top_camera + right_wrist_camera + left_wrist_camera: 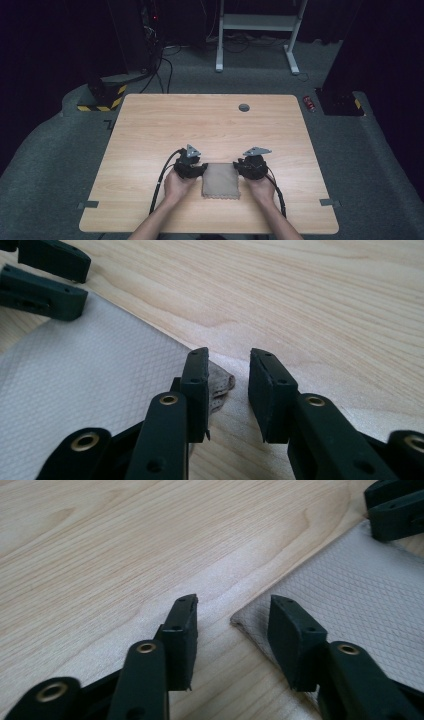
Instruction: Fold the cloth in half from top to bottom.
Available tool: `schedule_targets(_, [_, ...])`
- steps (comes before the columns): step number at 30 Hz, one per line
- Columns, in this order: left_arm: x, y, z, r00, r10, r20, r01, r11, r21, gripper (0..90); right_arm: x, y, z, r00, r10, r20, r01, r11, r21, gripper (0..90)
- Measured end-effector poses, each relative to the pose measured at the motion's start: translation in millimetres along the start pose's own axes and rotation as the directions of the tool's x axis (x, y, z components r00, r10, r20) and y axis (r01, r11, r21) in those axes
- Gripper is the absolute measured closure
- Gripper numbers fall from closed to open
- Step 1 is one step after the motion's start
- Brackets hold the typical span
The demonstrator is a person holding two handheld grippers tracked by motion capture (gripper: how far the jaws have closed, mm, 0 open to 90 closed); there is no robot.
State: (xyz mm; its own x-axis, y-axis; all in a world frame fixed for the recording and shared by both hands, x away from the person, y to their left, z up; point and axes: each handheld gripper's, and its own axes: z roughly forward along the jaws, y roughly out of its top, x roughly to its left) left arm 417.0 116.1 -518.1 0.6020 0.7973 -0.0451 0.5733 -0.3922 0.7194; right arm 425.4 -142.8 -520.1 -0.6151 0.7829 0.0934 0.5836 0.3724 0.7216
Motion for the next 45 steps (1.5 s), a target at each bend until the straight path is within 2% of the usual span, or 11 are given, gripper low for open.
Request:
schedule_targets(6, [3.9, 9.5, 2.6, 0.9980, 0.002, 0.064, -0.005, 0.9987, 0.051, 72.9, 1.7, 3.2, 3.2, 0.9988, -0.041, -0.027, 0.042, 0.999, 0.006, 85.1])
schedule_targets(9, [4.8, 11.6, 4.1, 0.9955, -0.020, 0.092, 0.014, 0.9981, 0.060, 83.3, 1.7, 5.1, 3.2, 0.9985, -0.049, -0.025, 0.049, 0.999, 0.013, 88.0])
schedule_targets(11, [6.3, 14.1, 4.6, 0.9957, -0.002, 0.092, -0.005, 0.9976, 0.069, 88.2, 0.5, 6.3, 3.5, 0.9981, -0.056, -0.025, 0.056, 0.998, 0.014, 88.5])
schedule_targets(17, [15.7, 19.6, 8.2, 0.9949, -0.022, 0.098, 0.016, 0.9981, 0.060, 89.3, -1.4, 15.6, 6.0, 0.9983, -0.059, -0.005, 0.059, 0.998, 0.012, 88.9])
schedule_targets(21, [22.9, 24.6, 9.6, 0.9953, -0.035, 0.091, 0.033, 0.9992, 0.024, 89.3, -2.8, 24.8, 9.5, 0.9985, -0.053, 0.016, 0.053, 0.999, 0.009, 88.9])
schedule_targets(24, [31.0, 22.6, 13.7, 0.9917, -0.075, 0.105, 0.074, 0.9972, 0.010, 89.2, -5.4, 29.8, 16.2, 0.9986, -0.045, 0.030, 0.044, 0.999, 0.014, 88.9])
schedule_targets(28, [36.8, 20.2, 17.6, 0.9910, -0.079, 0.108, 0.078, 0.9969, 0.007, 88.7, -4.7, 31.8, 26.2, 0.9984, -0.038, 0.041, 0.037, 0.999, 0.030, 87.8])
schedule_targets(31, [37.0, 20.1, 16.4, 0.9914, -0.086, 0.099, 0.086, 0.9963, 0.004, 84.0, -5.8, 31.6, 26.9, 0.9982, -0.038, 0.047, 0.037, 0.999, 0.028, 79.3])
schedule_targets(34, [35.1, 20.8, 7.8, 0.9882, -0.099, 0.117, 0.099, 0.9951, 0.000, 69.2, -7.8, 30.7, 21.7, 0.9990, -0.023, 0.039, 0.023, 1.000, 0.011, 71.4])
schedule_targets(38, [19.8, 14.0, -12.2, 0.9916, -0.050, 0.119, 0.053, 0.9982, -0.027, 54.5, -8.3, 26.6, 10.7, 0.9993, -0.024, 0.030, 0.024, 1.000, -0.012, 67.2])
schedule_targets(45, [-3.9, -13.0, -30.1, 0.9932, 0.027, 0.113, -0.028, 0.9996, -0.001, 48.1, -15.4, 14.0, -7.5, 0.9989, -0.008, 0.046, 0.009, 1.000, -0.020, 66.2])
